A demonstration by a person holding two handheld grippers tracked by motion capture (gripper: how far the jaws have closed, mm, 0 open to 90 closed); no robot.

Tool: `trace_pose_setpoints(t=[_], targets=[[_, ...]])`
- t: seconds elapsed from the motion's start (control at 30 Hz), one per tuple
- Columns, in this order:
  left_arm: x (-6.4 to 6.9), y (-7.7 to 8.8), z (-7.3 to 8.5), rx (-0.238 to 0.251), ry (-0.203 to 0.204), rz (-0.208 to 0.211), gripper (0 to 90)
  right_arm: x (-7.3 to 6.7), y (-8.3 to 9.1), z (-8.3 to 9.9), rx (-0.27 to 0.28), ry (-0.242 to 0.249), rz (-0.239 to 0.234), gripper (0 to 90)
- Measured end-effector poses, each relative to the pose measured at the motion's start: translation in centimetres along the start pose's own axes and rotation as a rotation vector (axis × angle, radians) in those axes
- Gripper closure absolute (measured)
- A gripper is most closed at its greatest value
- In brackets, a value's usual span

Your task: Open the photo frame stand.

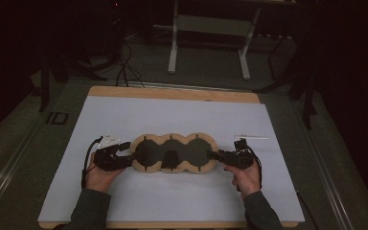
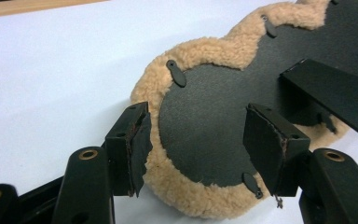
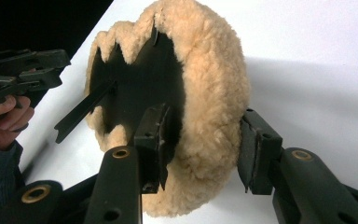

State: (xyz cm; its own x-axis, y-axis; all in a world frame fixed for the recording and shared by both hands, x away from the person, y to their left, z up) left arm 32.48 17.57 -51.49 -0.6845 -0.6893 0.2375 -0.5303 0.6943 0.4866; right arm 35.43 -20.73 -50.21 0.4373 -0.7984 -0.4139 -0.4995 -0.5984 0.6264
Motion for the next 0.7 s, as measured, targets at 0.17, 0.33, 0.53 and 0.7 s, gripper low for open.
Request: trace_pose_setpoints(t=[0.17, 0.33, 0.53, 0.7], targets=[[-0.3, -0.4, 0.2, -0.016, 0.012, -0.006, 39.5, 0.0, 0.0, 0.0, 0.0, 0.013, 0.005, 57.3], [-1.1, -0.7, 0.6, -0.019, 0.045, -0.002, 39.2, 0.0, 0.0, 0.1, -0.001, 0.037, 0.01, 57.3], [-1.2, -1.0, 0.8, -0.044, 0.047, -0.008, 39.2, 0.1, -0.1, 0.1, 0.001, 0.055, 0.01, 57.3], [-1.5, -1.3, 1.0, -0.062, 0.058, 0.015, 37.4, 0.2, -0.1, 0.3, 0.001, 0.067, 0.014, 57.3]])
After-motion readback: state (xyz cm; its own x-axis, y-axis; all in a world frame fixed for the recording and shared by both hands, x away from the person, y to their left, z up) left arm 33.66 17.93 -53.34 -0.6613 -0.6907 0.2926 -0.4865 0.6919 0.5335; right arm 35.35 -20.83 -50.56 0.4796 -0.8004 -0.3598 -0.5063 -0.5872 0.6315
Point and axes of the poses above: each handheld gripper's, and its own axes: y roughly backward along the jaws, z roughly out of its underside, x roughly to its right, the point moved 3 cm from there along -y, roughly forward along the jaws, and after that the axes turned 10 degrees about z, right-handed, at the moved point
